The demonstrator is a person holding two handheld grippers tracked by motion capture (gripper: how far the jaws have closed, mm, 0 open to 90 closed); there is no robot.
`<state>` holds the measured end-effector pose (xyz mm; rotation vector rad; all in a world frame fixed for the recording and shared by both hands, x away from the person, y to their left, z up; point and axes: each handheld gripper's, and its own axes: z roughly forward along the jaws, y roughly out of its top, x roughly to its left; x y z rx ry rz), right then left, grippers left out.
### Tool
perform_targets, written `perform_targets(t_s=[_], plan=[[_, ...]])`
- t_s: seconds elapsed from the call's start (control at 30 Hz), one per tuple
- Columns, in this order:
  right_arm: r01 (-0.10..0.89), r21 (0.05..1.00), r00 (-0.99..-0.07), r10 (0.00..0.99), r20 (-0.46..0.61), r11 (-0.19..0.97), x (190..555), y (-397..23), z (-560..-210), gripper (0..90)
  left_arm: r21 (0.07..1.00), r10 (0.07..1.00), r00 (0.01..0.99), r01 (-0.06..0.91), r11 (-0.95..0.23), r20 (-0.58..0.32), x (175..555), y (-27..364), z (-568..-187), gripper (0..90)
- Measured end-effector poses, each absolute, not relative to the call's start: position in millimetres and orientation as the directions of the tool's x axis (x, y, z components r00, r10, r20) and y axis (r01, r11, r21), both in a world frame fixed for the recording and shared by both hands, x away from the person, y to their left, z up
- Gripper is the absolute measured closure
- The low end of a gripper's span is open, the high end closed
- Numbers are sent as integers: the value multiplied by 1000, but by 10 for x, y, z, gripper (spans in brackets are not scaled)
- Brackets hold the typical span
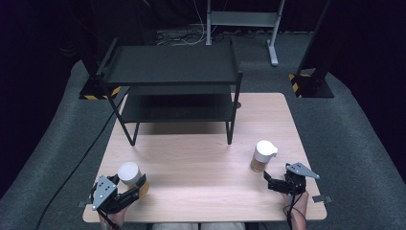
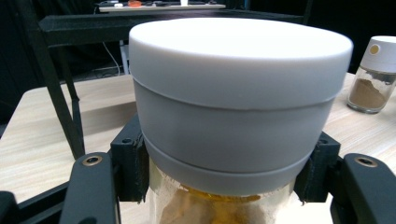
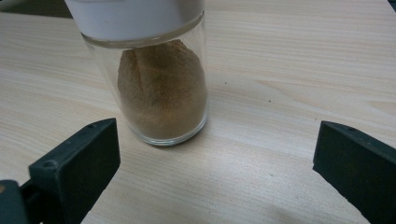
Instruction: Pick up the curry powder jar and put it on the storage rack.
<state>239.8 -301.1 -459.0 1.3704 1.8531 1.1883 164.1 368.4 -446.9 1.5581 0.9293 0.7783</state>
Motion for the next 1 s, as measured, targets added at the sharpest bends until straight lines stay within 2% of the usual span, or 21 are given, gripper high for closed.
perform_targets(t_s=[1.0], plan=[[460,884,-333,939,86,82,2392,-3025,-4597,3,984,847,531,134,-114,26,1931,3735,-4198,353]])
